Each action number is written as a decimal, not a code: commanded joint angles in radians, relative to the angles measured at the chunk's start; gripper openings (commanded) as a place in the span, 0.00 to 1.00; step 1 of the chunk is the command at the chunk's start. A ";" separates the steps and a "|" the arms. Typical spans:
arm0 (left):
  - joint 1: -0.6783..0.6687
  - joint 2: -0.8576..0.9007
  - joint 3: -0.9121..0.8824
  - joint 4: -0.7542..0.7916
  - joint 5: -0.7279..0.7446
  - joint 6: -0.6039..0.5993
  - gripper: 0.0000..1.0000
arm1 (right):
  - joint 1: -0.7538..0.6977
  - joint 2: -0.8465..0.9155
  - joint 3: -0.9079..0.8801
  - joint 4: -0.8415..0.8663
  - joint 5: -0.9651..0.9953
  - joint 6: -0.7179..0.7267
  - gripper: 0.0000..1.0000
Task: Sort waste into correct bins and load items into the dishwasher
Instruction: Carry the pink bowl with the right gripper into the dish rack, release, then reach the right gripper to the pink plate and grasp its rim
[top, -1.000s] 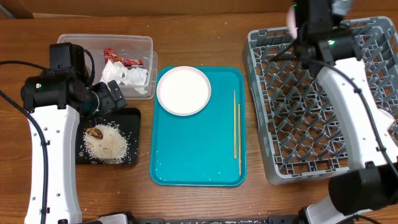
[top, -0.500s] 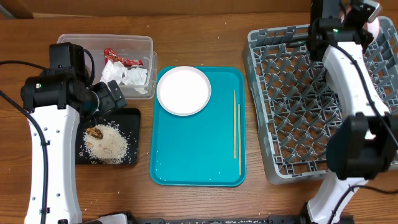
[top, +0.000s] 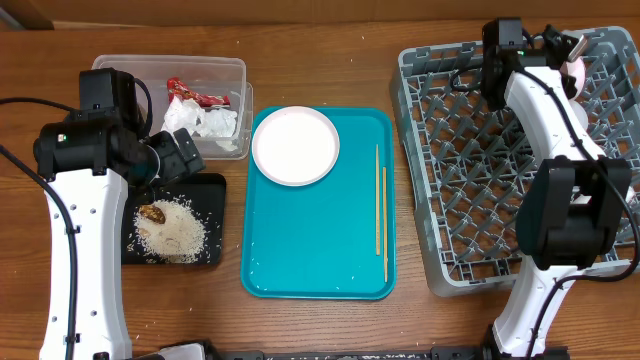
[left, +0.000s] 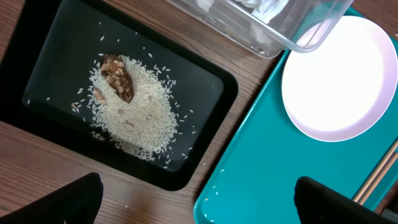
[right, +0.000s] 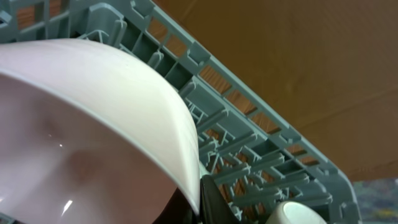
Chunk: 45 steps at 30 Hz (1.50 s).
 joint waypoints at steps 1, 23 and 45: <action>0.000 -0.011 0.014 0.001 0.011 -0.006 0.99 | 0.025 0.021 -0.002 -0.042 -0.059 0.095 0.04; 0.000 -0.011 0.014 -0.004 0.011 -0.002 1.00 | 0.131 -0.151 0.028 -0.249 -0.462 0.056 0.41; 0.000 -0.010 0.014 -0.007 0.011 -0.003 1.00 | 0.426 -0.081 -0.002 0.003 -1.285 -0.204 0.67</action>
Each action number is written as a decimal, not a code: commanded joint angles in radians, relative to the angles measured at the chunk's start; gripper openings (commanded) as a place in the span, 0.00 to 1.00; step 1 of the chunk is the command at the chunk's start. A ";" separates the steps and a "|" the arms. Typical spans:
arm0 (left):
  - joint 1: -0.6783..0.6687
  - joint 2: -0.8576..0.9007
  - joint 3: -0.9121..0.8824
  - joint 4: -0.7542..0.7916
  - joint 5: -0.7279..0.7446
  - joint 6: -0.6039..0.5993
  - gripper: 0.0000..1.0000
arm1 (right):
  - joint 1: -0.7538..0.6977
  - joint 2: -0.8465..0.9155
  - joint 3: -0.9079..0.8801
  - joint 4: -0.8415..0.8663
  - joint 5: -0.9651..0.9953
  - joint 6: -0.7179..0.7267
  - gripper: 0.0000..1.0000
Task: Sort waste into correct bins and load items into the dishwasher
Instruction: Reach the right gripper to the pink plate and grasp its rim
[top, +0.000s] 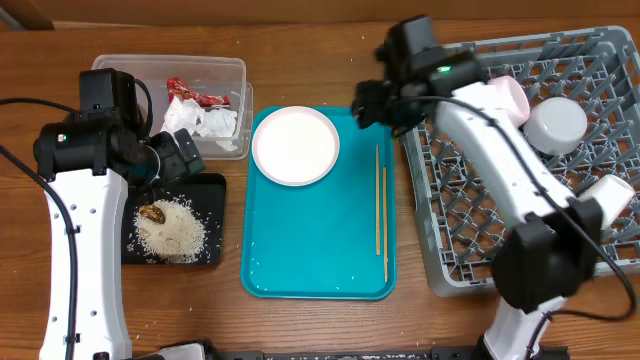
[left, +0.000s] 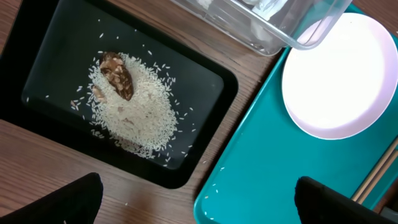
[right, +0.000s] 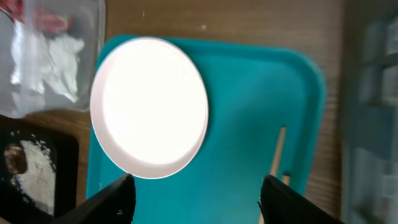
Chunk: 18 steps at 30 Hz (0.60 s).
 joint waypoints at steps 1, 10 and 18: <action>0.000 -0.010 0.014 -0.001 0.008 -0.003 1.00 | 0.051 0.104 -0.010 0.017 0.047 0.056 0.67; 0.000 -0.008 0.014 -0.001 0.008 -0.003 1.00 | 0.113 0.267 -0.010 0.068 0.047 0.084 0.67; 0.000 -0.008 0.014 -0.001 0.008 -0.003 1.00 | 0.125 0.319 -0.010 0.043 0.110 0.132 0.27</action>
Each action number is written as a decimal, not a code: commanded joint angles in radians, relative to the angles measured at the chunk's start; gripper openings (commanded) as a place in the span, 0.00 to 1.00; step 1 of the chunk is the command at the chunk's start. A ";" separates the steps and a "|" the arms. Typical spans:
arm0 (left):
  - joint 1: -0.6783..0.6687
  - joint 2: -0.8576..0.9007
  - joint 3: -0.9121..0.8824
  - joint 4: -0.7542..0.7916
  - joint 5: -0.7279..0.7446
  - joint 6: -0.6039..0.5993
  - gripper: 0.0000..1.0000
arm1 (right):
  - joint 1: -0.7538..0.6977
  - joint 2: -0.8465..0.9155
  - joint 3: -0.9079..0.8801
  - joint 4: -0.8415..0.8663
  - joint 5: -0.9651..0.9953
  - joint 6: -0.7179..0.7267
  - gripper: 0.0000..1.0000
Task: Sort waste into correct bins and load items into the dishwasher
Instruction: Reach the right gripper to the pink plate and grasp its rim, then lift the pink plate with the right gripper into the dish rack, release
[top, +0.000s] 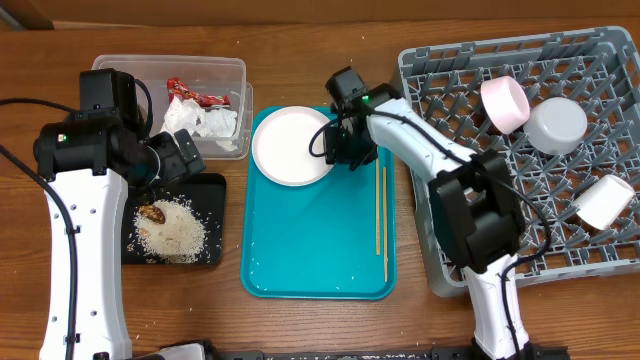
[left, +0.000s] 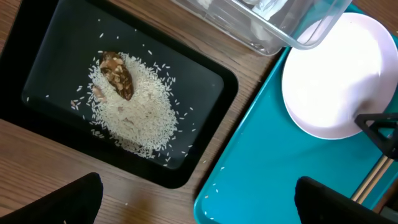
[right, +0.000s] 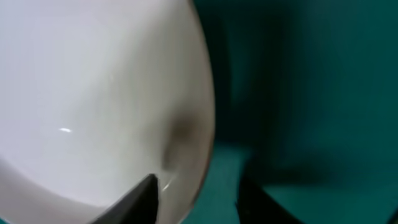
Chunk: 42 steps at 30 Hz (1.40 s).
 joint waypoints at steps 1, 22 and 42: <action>0.000 -0.008 0.014 0.000 0.007 -0.003 1.00 | 0.002 0.008 -0.003 -0.022 0.083 0.063 0.20; 0.000 -0.008 0.014 0.000 0.008 -0.003 1.00 | -0.079 -0.339 0.098 -0.200 0.555 0.040 0.04; 0.000 -0.008 0.014 -0.003 0.008 -0.003 1.00 | -0.272 -0.431 -0.034 -0.108 1.149 0.090 0.04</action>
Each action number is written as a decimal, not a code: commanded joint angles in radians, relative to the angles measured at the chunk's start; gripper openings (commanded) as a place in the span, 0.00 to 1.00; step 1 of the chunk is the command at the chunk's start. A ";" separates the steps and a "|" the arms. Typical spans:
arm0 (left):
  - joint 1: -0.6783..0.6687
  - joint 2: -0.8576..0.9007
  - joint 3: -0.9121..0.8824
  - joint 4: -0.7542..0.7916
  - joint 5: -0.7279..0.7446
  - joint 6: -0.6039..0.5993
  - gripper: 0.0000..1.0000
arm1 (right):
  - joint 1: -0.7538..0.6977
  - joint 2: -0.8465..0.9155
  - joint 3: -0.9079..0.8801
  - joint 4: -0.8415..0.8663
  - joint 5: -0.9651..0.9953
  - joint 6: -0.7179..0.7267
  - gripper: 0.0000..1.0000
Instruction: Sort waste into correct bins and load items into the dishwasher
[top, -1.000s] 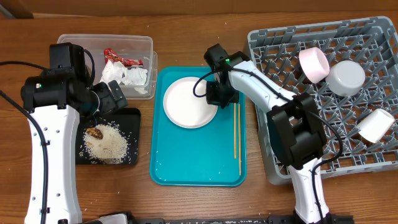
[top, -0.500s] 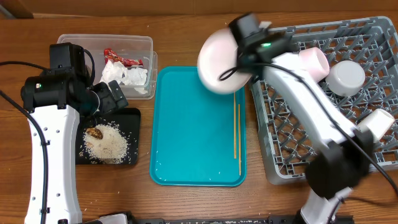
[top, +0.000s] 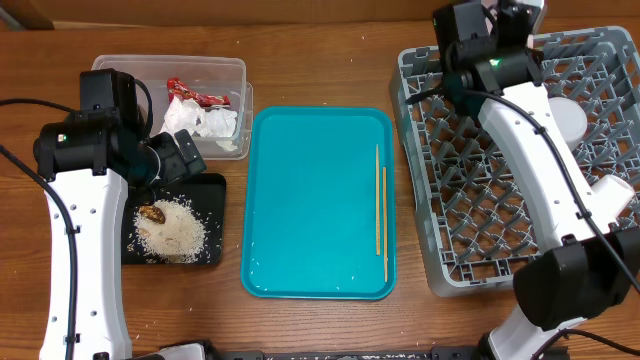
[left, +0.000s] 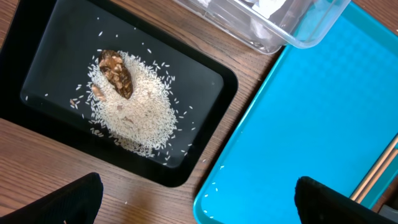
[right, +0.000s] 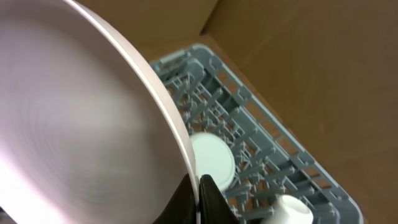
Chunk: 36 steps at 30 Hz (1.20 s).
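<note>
The pale pink plate (right: 81, 137) fills the left of the right wrist view, held on edge, with my right gripper (right: 198, 186) shut on its rim. That gripper (top: 482, 22) is high over the back left of the grey dish rack (top: 470, 220). Below the plate the rack holds a white bowl (right: 211, 158) and a white cup (right: 289, 208). Two chopsticks (top: 380, 210) lie on the right side of the teal tray (top: 315, 200). My left gripper (left: 199, 199) stands open above the gap between the black tray (left: 37, 74) and the teal tray.
The black tray carries a heap of rice (left: 134, 106) and a brown scrap (left: 116, 71). A clear bin (top: 190, 100) at the back left holds white paper and a red wrapper. The rack's right side has a cup (top: 610, 195).
The plate has left the teal tray and now hangs on edge in my right gripper over the rack's back. The left arm has not moved.
My right gripper was at the pink bowl at the rack's back. Then it was open above the tray's top, the bowl left in the rack. Then it stood at the plate's right rim. Now it holds the plate above the rack. The left arm stayed put.
</note>
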 joint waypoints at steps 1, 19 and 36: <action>0.000 -0.008 0.014 0.001 0.004 -0.003 1.00 | -0.018 0.006 -0.069 0.008 -0.044 0.054 0.04; 0.000 -0.008 0.014 -0.004 0.004 -0.003 1.00 | -0.009 0.006 -0.128 -0.066 -0.330 0.079 0.42; 0.000 -0.008 0.014 0.004 0.004 -0.003 1.00 | 0.071 -0.175 -0.051 -0.112 -0.995 -0.032 0.49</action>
